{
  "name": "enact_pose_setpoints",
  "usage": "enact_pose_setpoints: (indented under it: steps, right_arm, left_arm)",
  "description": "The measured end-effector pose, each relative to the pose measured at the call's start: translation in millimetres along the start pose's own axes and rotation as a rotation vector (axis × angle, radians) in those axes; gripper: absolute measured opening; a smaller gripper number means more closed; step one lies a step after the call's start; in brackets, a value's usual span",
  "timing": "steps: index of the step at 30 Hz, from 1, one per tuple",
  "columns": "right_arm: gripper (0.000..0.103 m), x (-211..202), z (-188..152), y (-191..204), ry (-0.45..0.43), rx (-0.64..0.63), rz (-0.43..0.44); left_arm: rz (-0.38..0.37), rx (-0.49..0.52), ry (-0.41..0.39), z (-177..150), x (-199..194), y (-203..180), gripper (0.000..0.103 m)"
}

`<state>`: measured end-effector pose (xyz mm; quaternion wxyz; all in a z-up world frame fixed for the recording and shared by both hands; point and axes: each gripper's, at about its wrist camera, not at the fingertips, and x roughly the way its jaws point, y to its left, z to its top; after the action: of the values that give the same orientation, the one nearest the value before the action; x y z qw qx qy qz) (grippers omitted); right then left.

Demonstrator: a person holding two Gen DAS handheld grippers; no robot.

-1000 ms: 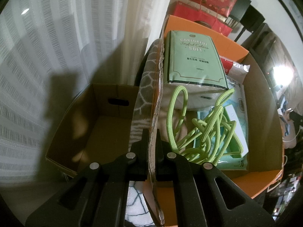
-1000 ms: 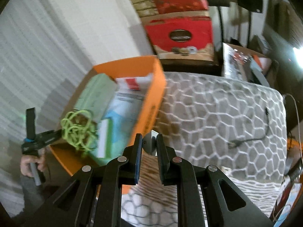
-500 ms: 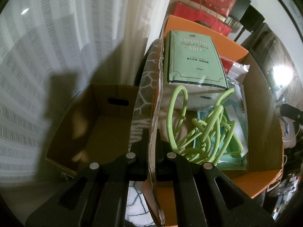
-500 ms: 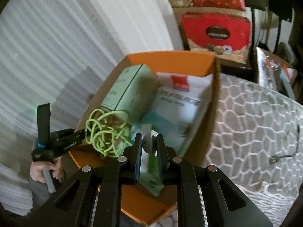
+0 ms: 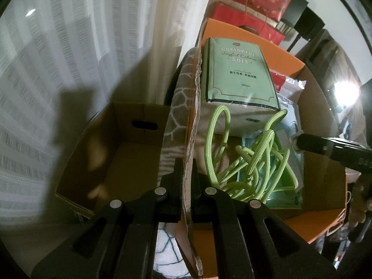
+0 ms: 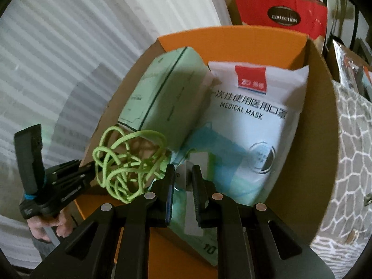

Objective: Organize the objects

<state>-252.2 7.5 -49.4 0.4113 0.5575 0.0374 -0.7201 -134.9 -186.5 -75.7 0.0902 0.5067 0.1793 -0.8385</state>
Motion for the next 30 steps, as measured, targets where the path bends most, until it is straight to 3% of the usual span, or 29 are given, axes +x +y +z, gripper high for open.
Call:
enact_pose_setpoints:
  steps: [7,16,18,19,30]
  right_arm:
    - [0.015,9,1,-8,0.01,0.046,0.035]
    - [0.021,7,3,-19,0.009,0.091,0.019]
    - [0.031,5,4,-20,0.006,0.093,-0.007]
    - [0.035,2,3,-19,0.001,0.088,-0.016]
    - [0.037,-40,-4,-14,-0.081,0.03,-0.034]
  left_arm:
    - [-0.004,-0.003,0.0,1,0,0,0.004]
    - [-0.003,-0.003,0.0,1,0,0,0.004]
    - [-0.003,-0.003,0.0,1,1,-1,0.004]
    - [-0.004,-0.004,0.0,1,0,0,0.004]
    - [-0.002,-0.005,0.0,1,0,-2,0.004]
